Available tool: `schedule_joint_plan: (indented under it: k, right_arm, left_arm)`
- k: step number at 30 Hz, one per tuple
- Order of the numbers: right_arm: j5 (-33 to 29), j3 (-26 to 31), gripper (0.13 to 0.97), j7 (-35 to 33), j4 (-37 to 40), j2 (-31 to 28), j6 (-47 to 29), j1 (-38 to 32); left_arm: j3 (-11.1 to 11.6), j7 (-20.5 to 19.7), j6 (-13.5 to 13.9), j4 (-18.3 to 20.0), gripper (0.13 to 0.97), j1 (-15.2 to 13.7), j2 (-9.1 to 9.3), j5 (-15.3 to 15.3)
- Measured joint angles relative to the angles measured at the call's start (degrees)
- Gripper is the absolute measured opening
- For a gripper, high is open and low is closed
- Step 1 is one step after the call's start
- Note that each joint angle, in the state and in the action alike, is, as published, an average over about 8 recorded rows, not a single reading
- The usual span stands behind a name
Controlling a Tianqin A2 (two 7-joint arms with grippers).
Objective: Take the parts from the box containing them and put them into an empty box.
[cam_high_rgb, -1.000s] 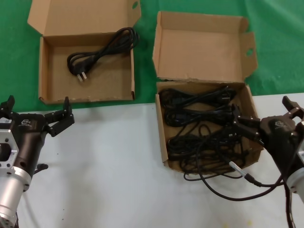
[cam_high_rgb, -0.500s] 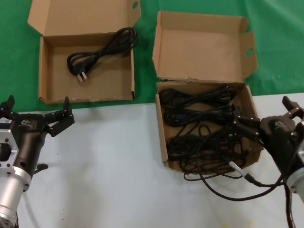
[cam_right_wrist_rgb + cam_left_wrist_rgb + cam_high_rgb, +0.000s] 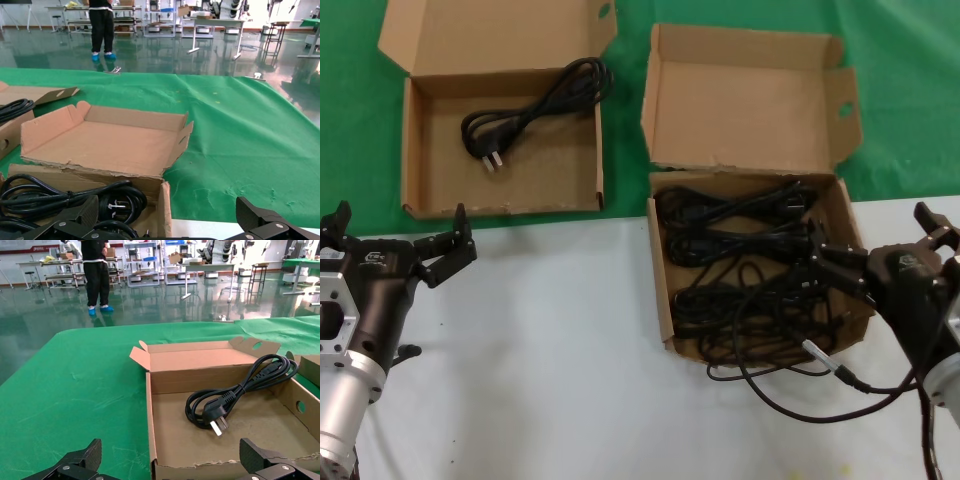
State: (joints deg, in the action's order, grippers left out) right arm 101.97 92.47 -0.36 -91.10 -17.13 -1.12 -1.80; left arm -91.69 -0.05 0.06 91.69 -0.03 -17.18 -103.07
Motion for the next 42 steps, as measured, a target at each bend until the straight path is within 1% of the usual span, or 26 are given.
schedule_joint_plan:
  k: [42]
  right_arm:
    - [0.00, 0.00, 0.966, 0.00, 0.00, 0.00, 0.00, 0.00]
  left_arm:
    - [0.00, 0.00, 0.00, 0.00, 0.966, 0.00, 0.00, 0.00]
